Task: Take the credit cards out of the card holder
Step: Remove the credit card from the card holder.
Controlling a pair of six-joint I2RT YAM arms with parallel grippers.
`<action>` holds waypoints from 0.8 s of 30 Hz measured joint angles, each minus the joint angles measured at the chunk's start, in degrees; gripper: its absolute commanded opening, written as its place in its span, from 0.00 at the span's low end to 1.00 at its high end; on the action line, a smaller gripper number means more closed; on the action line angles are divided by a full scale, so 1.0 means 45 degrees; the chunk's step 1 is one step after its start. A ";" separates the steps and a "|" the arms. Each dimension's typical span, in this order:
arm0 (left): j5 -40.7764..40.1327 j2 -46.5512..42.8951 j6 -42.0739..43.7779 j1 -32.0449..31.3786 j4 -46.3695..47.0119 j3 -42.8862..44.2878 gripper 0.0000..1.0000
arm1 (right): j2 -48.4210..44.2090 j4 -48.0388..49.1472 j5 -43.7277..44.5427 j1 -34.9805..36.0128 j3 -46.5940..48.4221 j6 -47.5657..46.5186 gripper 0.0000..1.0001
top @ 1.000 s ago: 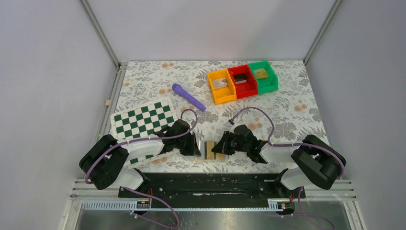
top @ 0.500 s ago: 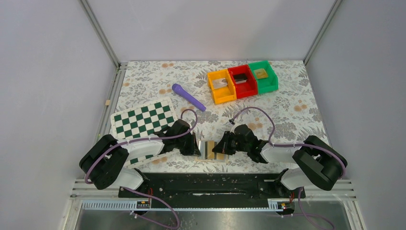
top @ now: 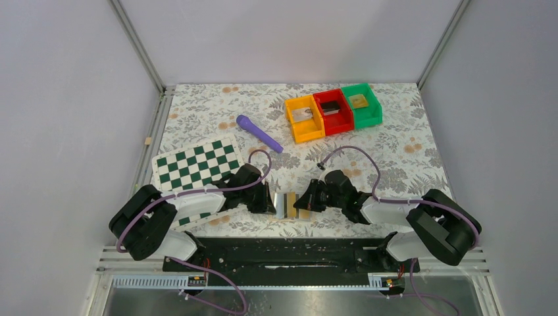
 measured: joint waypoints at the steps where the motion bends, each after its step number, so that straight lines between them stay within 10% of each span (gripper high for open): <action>1: 0.0000 0.0000 -0.0005 0.0000 0.0000 0.0005 0.15 | 0.0000 0.0010 -0.0024 -0.0039 0.0000 -0.0024 0.00; 24: -0.0068 -0.0544 -0.0136 0.0000 -0.0753 0.0005 0.24 | -0.4104 -0.4653 0.1137 -0.0325 0.0185 -0.1277 0.00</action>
